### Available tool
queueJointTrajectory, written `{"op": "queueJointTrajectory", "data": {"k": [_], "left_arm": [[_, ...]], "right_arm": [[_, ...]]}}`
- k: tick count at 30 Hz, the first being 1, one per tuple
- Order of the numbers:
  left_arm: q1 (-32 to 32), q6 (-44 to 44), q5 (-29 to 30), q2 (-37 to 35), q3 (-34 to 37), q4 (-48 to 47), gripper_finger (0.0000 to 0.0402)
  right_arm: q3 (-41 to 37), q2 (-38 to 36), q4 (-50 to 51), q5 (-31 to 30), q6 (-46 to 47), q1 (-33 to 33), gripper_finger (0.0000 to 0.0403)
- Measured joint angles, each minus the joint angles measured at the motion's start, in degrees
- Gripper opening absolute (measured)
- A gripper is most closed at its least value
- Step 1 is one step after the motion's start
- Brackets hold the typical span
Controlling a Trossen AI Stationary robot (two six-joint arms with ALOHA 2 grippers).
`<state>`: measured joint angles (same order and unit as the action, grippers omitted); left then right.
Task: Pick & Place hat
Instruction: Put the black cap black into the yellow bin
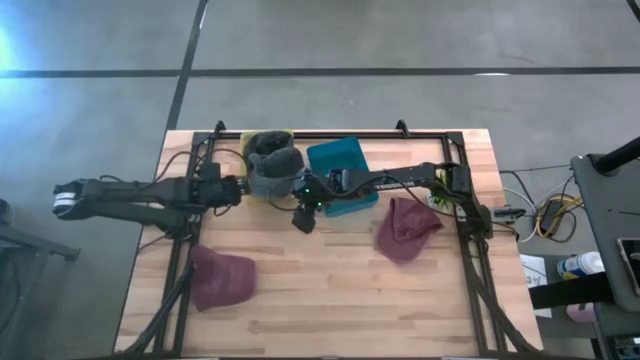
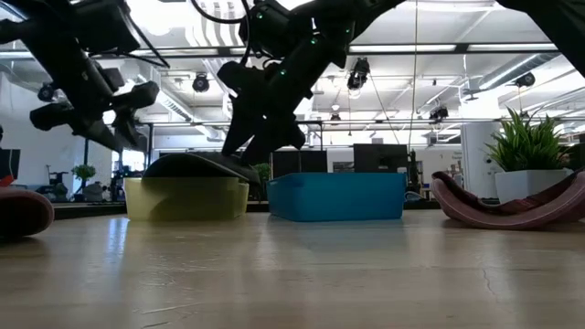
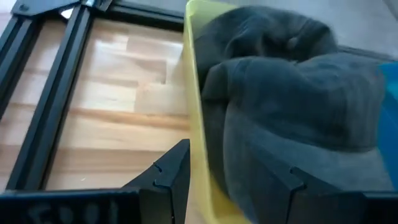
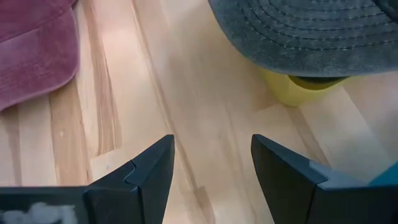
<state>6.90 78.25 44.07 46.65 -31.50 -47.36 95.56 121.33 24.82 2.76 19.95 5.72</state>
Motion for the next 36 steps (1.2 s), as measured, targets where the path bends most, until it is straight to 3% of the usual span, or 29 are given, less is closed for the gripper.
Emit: {"op": "queueJointTrajectory", "data": {"k": [8,14,19,30,36], "left_arm": [[4.91,3.70,-13.18,1.41,4.13,2.28,0.0138],[6.03,0.69,-13.85,1.47,5.43,10.13,0.0138],[7.14,-1.17,-14.11,3.11,5.67,10.45,0.0138],[9.55,-6.57,-19.94,12.01,7.40,19.93,0.0137],[9.55,-10.19,-19.83,16.45,5.54,20.33,0.0106]], "right_arm": [[0.00,-0.37,2.14,0.31,-0.66,-0.24,0.0208],[0.01,-0.87,2.57,0.31,-0.64,-0.24,0.0207],[0.01,-1.28,4.13,0.29,-0.64,-0.33,0.0207],[0.01,-1.66,5.08,0.25,-0.64,-0.85,0.0205],[0.01,-3.57,7.50,-0.74,-0.85,-0.85,0.0205]]}}
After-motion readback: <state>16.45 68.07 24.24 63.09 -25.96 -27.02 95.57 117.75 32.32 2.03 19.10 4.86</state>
